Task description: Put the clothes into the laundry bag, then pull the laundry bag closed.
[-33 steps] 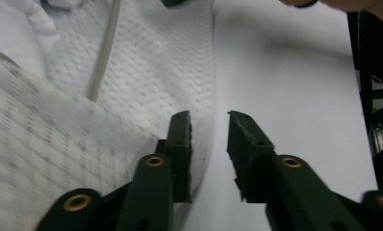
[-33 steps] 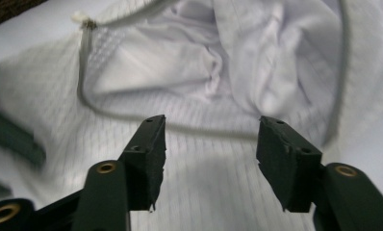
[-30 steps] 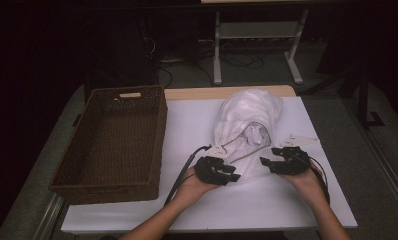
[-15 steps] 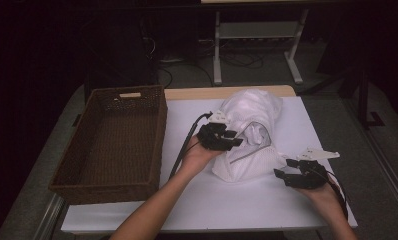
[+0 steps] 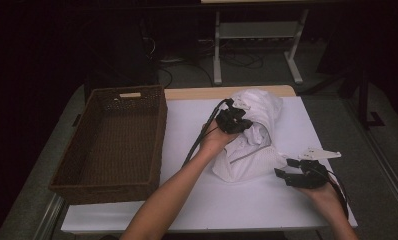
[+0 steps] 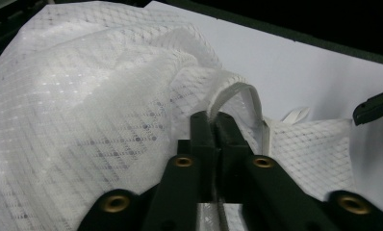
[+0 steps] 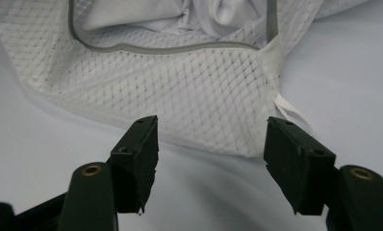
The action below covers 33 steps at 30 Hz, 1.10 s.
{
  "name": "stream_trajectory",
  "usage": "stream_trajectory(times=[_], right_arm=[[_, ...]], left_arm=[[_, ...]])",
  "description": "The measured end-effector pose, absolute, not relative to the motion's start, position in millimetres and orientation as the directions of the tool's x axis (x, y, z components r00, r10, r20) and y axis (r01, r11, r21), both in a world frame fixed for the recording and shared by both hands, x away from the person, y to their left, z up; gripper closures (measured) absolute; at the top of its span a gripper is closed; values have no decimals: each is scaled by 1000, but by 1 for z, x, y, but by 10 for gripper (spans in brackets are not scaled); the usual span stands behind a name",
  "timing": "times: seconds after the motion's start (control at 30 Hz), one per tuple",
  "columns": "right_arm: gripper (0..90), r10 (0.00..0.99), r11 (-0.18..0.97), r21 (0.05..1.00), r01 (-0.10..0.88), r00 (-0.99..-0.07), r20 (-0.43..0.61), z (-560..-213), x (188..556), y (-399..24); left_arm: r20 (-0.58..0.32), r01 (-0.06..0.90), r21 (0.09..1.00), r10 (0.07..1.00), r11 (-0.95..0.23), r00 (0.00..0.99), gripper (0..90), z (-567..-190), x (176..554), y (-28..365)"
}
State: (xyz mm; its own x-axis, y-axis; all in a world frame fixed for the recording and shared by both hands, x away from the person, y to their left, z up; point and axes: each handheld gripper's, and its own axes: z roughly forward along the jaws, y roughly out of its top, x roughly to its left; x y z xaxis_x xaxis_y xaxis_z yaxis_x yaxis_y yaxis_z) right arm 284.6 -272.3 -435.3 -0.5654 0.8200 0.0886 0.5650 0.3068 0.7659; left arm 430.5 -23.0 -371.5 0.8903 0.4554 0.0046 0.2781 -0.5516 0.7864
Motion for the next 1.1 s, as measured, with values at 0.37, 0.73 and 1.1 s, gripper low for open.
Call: stream_trajectory(times=[0.37, 0.73, 1.1], right_arm=[[375, 841, 295, 740, 604, -532, 99, -444, 290, -280], [866, 822, 293, 721, 627, -551, 145, -444, 286, -283], [882, 838, 345, 704, 620, -541, 66, -430, 247, -300]], left_arm=[[-7, 245, 792, 393, -559, 919, 891, -360, 406, -14], [-54, 269, 767, 361, -582, 931, 893, -383, 392, 0], [-73, 261, 707, 299, -657, 951, 891, -413, 379, -12]])
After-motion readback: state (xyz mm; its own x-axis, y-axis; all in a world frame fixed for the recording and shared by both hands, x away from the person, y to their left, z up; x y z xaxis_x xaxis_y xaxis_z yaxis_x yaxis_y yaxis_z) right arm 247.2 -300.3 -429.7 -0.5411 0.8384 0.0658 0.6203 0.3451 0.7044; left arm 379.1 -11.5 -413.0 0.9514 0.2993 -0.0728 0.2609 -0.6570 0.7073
